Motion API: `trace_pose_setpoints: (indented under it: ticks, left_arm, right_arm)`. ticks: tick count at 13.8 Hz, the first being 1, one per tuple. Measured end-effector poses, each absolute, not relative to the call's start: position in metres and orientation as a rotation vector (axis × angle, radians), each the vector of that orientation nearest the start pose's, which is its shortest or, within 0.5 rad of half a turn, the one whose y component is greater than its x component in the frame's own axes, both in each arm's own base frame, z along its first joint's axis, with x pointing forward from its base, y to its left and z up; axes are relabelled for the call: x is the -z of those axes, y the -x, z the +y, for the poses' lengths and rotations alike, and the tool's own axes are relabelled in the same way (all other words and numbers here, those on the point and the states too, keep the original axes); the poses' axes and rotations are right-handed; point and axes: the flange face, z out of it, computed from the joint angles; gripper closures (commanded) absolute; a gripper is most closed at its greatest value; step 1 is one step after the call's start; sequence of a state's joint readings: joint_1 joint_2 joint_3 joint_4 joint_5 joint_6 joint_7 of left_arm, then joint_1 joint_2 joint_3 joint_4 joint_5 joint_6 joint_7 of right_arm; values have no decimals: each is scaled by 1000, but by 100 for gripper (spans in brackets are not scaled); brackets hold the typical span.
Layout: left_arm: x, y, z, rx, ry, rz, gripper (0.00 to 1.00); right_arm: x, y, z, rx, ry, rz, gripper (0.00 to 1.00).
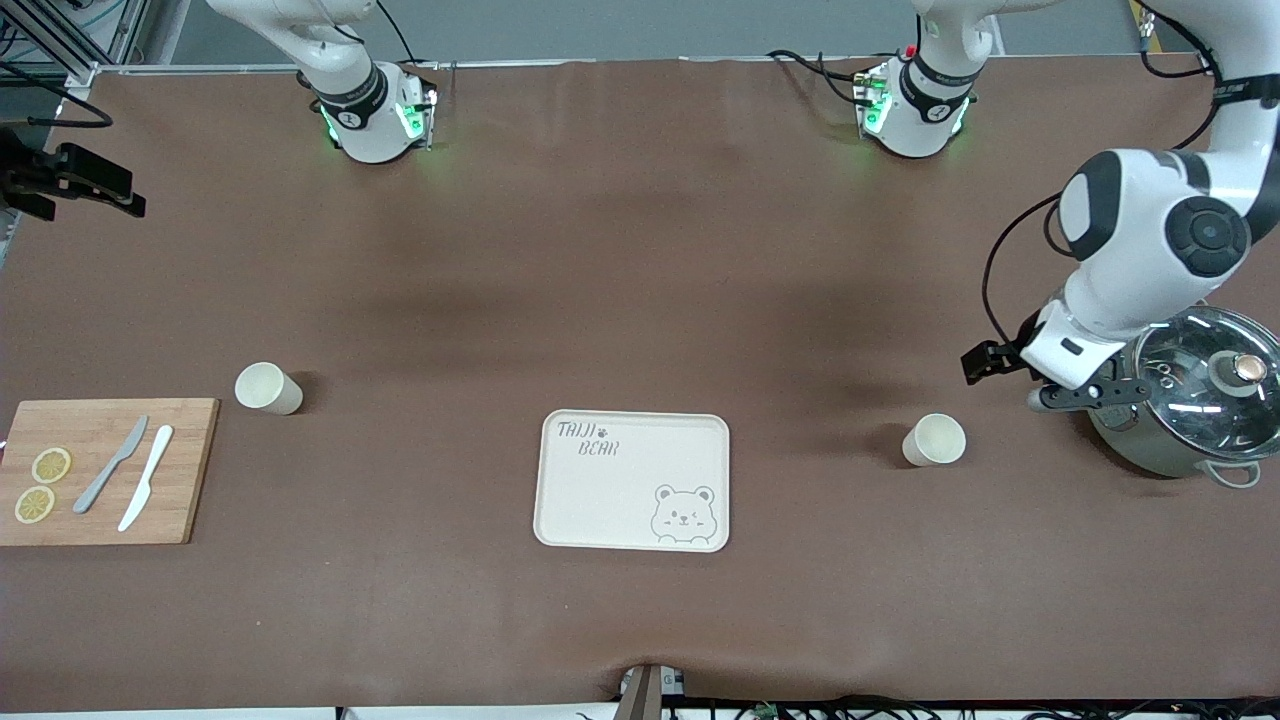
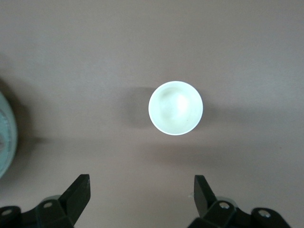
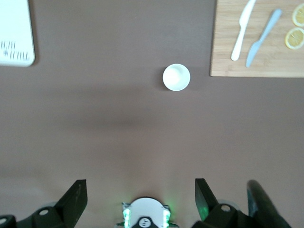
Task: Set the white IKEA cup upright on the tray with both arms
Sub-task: 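Lower the left gripper to the cup while the right gripper reaches the other cup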
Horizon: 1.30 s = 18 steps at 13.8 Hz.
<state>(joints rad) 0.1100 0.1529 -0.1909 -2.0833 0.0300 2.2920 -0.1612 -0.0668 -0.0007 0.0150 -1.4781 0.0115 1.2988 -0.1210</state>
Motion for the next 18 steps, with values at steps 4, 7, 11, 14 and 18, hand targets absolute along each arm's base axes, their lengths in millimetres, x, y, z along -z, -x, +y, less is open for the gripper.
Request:
trace_pose_setpoints:
  ticks: [4,7,11,14,18]
  left_arm:
    - [-319,-568,-44,113,3163,-102,14]
    - [-301,-573,-43,159,3173,-109,15]
    - [-275,-585,-36,272,3186,-140,23]
    - [-256,-596,-30,318,3195,-167,34]
    - [-249,-610,-23,337,3199,-193,57]
  right_arm:
    - [-621,-538,-39,-366,3167,-204,0]
    - [-615,-545,-44,-369,3202,-239,0]
    - [-587,-567,-48,-331,3211,-220,0]
    - [-522,-588,-74,-330,3206,-165,0]
    - [-454,-591,-99,-272,3206,-122,0]
